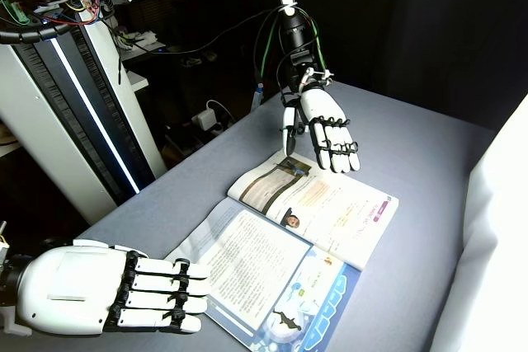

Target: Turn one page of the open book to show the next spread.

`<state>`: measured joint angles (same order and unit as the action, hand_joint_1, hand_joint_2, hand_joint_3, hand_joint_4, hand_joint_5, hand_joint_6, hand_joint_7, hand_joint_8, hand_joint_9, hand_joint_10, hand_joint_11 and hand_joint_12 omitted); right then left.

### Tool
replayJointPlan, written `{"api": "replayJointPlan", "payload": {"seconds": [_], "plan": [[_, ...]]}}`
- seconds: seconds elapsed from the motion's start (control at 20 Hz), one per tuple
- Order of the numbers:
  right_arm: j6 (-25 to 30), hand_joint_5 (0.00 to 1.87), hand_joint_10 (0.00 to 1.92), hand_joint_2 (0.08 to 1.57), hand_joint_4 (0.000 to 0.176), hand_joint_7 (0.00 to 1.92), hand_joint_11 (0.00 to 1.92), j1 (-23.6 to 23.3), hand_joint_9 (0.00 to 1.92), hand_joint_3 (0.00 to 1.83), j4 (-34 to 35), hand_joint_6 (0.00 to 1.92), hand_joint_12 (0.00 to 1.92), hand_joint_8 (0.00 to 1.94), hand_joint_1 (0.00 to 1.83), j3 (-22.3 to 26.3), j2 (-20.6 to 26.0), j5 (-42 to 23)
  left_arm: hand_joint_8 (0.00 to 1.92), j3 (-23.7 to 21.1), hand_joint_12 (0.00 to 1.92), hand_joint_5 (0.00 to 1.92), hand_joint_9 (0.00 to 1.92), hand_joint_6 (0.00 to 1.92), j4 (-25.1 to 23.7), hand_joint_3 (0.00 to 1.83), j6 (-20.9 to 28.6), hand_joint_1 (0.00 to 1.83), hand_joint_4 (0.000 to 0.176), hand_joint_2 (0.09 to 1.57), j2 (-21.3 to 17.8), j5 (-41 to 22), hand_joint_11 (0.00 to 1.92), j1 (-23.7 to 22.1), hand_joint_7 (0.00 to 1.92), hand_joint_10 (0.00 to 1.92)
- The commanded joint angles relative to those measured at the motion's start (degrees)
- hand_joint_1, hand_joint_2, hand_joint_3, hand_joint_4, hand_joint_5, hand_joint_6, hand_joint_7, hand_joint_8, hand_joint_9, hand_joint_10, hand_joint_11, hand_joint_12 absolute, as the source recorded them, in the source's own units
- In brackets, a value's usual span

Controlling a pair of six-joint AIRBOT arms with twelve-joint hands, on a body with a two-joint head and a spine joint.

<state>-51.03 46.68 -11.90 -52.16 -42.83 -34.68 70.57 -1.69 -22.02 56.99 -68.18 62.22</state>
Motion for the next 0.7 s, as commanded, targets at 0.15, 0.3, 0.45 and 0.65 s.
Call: {"api": "replayJointPlan", "payload": {"seconds": [0.15, 0.3, 0.45, 0.65], "plan": [[0.6, 0.0, 0.0, 1.26, 0.0, 0.0, 0.0, -1.6, 0.0, 0.03, -2.3, 0.0, 0.0, 0.0, 0.0, 0.4, 0.5, -2.4, 0.0, 0.1, 0.0, 0.0, 0.0, 0.0, 1.9, 0.05, 0.6, 0.0, 0.08, 1.28, -0.2, -6.5, 0.0, 0.3, 0.0, 0.0], [2.8, 0.0, 0.0, 1.24, 0.0, 0.0, 0.0, -4.1, 0.0, 0.02, -7.3, 0.0, 0.0, 0.0, 0.0, 0.1, -0.1, 1.7, 0.0, -0.2, 0.0, 0.0, 0.0, 0.0, 2.3, 0.03, 0.5, 0.0, 0.055, 1.28, -1.0, -6.5, 0.0, 0.6, 0.0, 0.0], [8.9, 0.0, 0.0, 1.25, 0.0, 0.0, 0.0, -6.0, 0.0, 0.03, -14.5, 0.0, 0.0, 0.0, 0.0, -1.6, -2.3, 5.4, 0.0, -0.9, 0.0, 0.0, 0.0, 0.0, 3.9, 0.03, -0.2, 0.0, 0.03, 1.29, -2.0, -7.5, 0.0, 2.1, 0.0, 0.0], [13.2, 0.0, 0.0, 1.23, 0.0, 0.0, 0.0, -6.6, 0.0, 0.01, -19.5, 0.0, 0.0, 0.0, 0.0, -3.1, -4.8, 8.6, 0.0, -1.9, 0.0, 0.0, 0.0, 0.0, 7.1, 0.02, -1.4, 0.09, 0.039, 1.32, -3.0, -10.7, 0.0, 4.2, 0.0, 0.0]]}}
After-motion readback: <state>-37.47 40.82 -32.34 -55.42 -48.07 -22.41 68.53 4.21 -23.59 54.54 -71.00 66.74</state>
